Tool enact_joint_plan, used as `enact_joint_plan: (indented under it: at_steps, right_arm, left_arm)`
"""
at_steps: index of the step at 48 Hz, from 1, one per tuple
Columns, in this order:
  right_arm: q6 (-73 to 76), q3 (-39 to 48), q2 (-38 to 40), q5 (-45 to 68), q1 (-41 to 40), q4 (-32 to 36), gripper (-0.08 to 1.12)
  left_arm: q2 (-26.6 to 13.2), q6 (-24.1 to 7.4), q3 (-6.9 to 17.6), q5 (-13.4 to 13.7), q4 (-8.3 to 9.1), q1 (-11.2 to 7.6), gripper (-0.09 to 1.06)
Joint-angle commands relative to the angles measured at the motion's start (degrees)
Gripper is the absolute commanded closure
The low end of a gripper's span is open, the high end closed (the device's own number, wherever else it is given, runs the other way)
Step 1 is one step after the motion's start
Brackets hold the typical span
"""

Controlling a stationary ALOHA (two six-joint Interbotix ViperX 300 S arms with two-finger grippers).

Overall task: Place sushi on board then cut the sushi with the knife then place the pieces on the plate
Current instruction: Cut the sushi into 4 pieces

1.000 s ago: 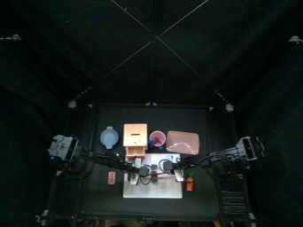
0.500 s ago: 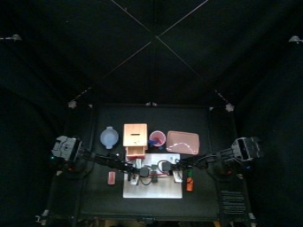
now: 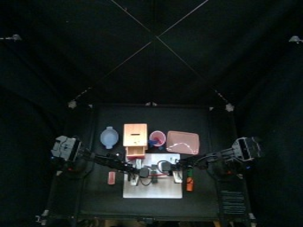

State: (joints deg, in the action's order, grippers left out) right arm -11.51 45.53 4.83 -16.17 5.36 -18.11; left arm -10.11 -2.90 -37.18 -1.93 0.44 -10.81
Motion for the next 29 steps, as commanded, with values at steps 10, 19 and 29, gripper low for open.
enact_joint_plan:
  at_steps: [10,19,29]
  right_arm:
    - [-0.26,-1.76,0.26,-0.09,-0.26,0.18,0.61]
    - [-0.18,-2.46,3.16,-2.11,-0.53,1.49,0.61]
    - [-0.18,-2.90,7.03,-4.31,-0.53,2.02,0.61]
  left_arm:
    - [1.14,-0.35,0.97,-0.44,0.26,-0.18,0.56]
    - [4.13,-0.35,0.79,-0.44,0.53,0.35,0.56]
    - [7.47,-0.35,0.79,-0.44,1.67,0.53,0.56]
